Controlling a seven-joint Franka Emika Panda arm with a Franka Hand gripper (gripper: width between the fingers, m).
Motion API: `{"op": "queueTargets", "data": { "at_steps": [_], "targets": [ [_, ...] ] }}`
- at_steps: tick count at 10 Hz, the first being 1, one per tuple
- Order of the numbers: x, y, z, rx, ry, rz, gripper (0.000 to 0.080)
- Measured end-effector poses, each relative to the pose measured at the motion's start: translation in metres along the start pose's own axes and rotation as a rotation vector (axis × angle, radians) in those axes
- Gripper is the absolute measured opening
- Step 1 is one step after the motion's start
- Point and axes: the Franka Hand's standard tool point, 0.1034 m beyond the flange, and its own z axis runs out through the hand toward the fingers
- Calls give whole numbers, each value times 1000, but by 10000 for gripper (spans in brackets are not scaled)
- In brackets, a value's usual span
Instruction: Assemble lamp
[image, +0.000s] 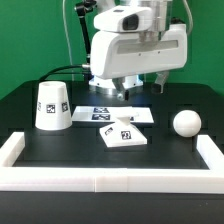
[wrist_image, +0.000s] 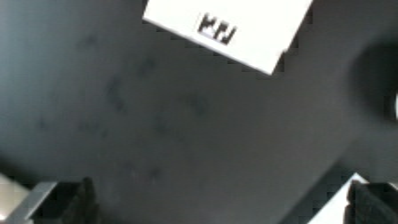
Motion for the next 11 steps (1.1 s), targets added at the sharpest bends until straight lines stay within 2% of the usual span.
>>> {"op": "queueTargets", "data": {
  "at_steps": [5, 7, 11],
  "targets": [
    [1, -1, 1, 13, 3, 338, 699],
    [-17, 4, 9, 20, -9, 345, 699],
    [-39, 0, 23, 19, -12, 330, 699]
  ]
}}
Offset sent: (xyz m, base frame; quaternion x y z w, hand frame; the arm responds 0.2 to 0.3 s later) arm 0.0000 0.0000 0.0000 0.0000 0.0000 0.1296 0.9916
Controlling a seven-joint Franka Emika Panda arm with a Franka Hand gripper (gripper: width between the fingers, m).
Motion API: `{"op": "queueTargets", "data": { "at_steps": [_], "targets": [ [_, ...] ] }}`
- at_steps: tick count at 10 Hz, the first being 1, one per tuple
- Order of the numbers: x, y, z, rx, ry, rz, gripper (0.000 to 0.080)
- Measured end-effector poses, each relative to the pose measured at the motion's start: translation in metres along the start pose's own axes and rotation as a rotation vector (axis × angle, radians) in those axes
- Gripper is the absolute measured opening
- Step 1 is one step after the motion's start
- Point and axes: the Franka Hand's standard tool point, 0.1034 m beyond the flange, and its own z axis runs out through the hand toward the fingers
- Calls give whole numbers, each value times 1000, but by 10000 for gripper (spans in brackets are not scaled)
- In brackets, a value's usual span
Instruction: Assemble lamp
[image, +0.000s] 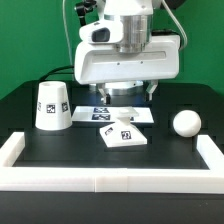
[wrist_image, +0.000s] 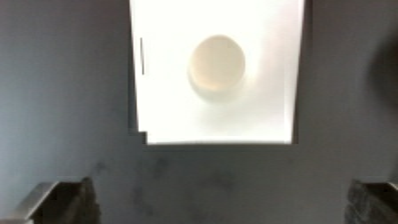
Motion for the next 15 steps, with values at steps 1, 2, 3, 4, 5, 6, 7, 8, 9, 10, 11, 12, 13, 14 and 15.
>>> {"op": "queueTargets", "data": {
  "at_steps": [1, 2, 3, 4, 5, 6, 7, 8, 9, 10, 11, 12, 13, 14, 15],
  "targets": [
    [-4, 0, 4, -1, 2, -7, 699],
    [-6, 1, 7, -2, 4, -17, 699],
    [-7, 4, 10, -3, 2, -21, 699],
    [-9, 5, 13, -3, 2, -21, 699],
    [-11, 5, 18, -3, 1, -27, 699],
    [-11, 8, 19, -4, 0, -33, 699],
    [-12, 8, 21, -3, -4, -32, 699],
    [-13, 7, 23, -2, -8, -33, 699],
    [-14, 5, 25, 0, -14, -35, 699],
    [-16, 4, 28, 2, -20, -36, 699],
    [-18, 2, 31, 4, -25, -39, 699],
    [-20, 0, 33, 6, -30, -42, 699],
    [-21, 0, 34, 7, -33, -42, 699],
    [-22, 0, 36, 8, -36, -43, 699],
    [-22, 0, 36, 8, -36, -43, 612]
  ]
}}
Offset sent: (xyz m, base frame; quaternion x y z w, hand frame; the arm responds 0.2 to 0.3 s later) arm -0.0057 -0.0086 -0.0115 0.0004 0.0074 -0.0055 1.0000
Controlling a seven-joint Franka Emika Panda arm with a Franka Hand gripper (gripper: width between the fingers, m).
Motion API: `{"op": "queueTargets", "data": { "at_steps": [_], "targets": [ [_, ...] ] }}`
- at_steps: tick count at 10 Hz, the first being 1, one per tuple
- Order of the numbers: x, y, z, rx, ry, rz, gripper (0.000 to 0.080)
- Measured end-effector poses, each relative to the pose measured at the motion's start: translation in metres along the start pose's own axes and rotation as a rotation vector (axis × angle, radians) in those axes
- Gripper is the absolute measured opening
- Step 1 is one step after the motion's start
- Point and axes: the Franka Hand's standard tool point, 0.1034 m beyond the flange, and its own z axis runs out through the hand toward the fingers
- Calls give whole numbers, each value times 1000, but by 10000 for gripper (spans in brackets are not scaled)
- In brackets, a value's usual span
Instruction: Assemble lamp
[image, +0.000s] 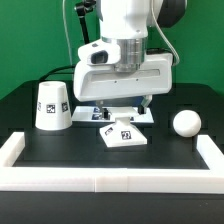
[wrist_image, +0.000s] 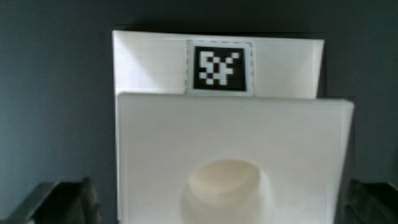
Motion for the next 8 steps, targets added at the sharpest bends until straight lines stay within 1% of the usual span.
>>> {"op": "queueTargets", "data": {
  "at_steps": [1, 8],
  "targets": [
    [0, 0, 0, 0, 0, 0, 534],
    [0, 0, 0, 0, 0, 0, 535]
  ]
}}
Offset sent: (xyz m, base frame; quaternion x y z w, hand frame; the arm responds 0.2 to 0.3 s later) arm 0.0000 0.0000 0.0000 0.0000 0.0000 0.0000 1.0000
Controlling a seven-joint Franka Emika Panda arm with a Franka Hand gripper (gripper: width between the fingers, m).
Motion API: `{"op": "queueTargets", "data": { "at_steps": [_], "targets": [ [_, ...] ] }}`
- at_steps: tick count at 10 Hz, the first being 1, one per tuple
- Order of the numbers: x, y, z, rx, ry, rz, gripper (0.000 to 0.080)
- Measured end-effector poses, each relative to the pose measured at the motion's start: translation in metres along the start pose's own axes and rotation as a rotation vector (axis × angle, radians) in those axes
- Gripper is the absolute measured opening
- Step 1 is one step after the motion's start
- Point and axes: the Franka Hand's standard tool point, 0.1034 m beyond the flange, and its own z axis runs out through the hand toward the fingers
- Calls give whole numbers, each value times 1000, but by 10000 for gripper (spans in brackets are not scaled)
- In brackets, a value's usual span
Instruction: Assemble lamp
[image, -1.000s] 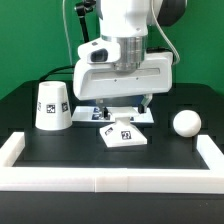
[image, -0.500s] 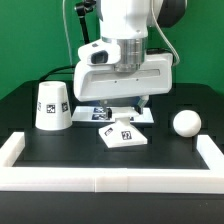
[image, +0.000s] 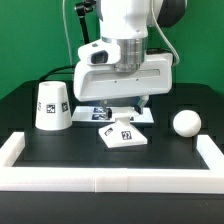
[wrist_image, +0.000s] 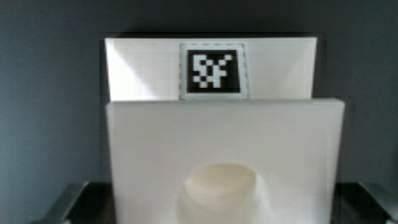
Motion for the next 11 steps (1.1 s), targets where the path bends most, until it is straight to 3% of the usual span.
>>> {"op": "queueTargets", "data": {
  "at_steps": [1, 11],
  "targets": [
    [6, 0, 0, 0, 1, 3, 535],
    [127, -14, -10, -17, 125, 88, 537]
  ]
}}
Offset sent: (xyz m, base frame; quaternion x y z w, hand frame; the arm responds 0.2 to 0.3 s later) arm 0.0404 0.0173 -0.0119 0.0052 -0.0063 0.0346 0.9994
